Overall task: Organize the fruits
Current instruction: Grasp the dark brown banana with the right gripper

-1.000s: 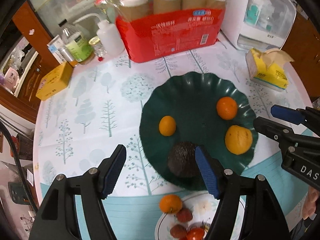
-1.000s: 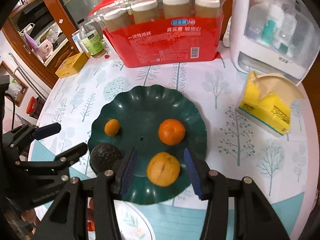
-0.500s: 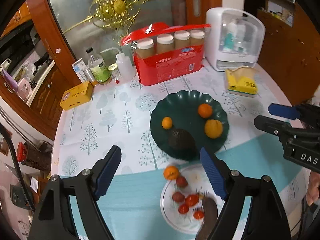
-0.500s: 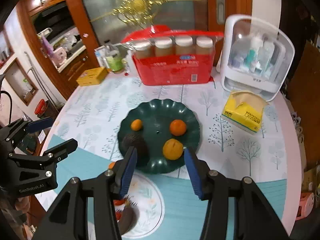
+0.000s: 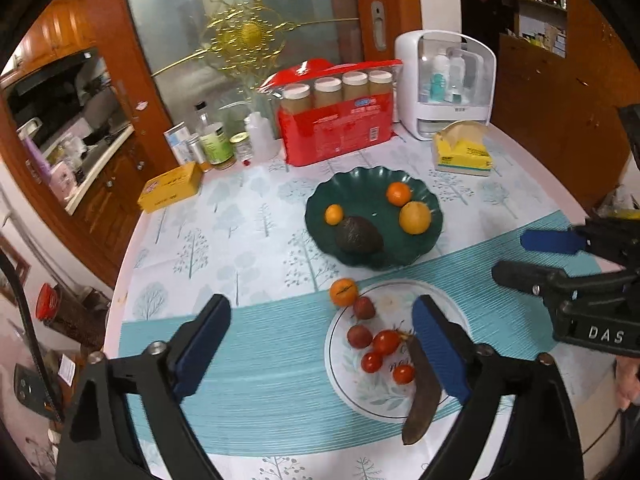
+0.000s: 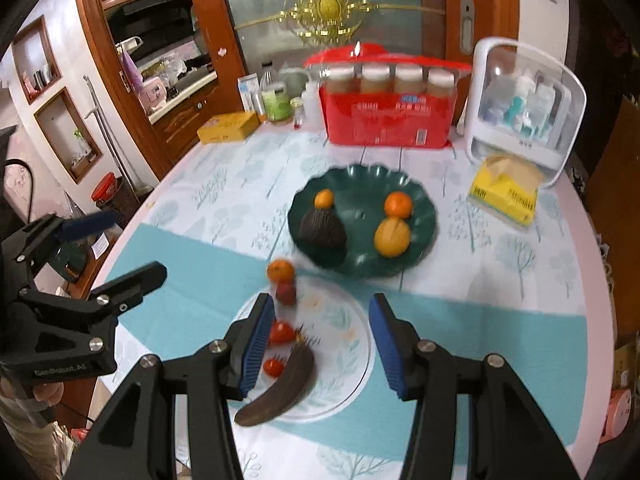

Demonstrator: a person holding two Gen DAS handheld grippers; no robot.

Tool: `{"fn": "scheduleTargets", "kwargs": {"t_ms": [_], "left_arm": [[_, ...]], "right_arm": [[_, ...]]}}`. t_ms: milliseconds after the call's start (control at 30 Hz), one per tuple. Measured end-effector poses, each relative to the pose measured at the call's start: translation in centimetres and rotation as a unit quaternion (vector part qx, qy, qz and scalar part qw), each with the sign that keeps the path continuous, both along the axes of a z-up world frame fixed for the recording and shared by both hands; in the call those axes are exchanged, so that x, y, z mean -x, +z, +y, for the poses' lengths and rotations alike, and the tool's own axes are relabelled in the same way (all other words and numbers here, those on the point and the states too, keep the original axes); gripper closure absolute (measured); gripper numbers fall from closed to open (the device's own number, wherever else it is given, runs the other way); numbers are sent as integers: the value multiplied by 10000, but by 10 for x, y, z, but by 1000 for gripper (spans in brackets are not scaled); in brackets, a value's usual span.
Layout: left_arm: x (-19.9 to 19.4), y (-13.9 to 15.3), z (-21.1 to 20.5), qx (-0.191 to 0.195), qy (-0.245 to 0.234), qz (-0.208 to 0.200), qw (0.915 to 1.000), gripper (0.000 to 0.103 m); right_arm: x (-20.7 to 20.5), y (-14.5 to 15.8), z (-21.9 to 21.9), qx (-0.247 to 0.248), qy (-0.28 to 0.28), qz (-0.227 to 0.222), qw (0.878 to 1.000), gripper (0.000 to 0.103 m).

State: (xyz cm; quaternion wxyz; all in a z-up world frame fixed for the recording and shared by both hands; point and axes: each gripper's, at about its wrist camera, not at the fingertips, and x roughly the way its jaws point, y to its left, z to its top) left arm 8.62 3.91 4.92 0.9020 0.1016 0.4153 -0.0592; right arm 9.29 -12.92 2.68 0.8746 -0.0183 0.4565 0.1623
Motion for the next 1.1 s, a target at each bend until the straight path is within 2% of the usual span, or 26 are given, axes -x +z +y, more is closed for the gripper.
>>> {"fn": "scheduleTargets", "kwargs": {"t_ms": [233, 367, 533, 667, 700, 933, 1100], "left_arm": [[21, -73, 14, 321, 474, 348, 9978, 10], [31, -106, 19, 354, 750, 331, 9960, 10], [40, -138, 11, 63, 788, 283, 9965, 11], [44, -147, 15, 40, 764, 274, 9967, 11], [44, -149, 17, 95, 738, 300, 9968, 11], [41, -154, 26, 208, 753, 401, 9961, 11], [39, -157, 29, 247, 778, 449, 9957, 11]], "right_arm": [[27, -68, 10, 34, -154, 407, 9990, 53], [35, -100, 14, -75, -254, 657, 9975, 53], [36, -139, 16, -390, -522, 1110, 9917, 53], [31, -158, 21, -368, -614, 1405, 9875, 53], [30, -159, 20, -515, -646, 1387, 9869, 53], [23, -166, 27, -525, -646, 1479, 9855, 53], [16, -176, 29, -675, -677, 1722, 9804, 53]]}}
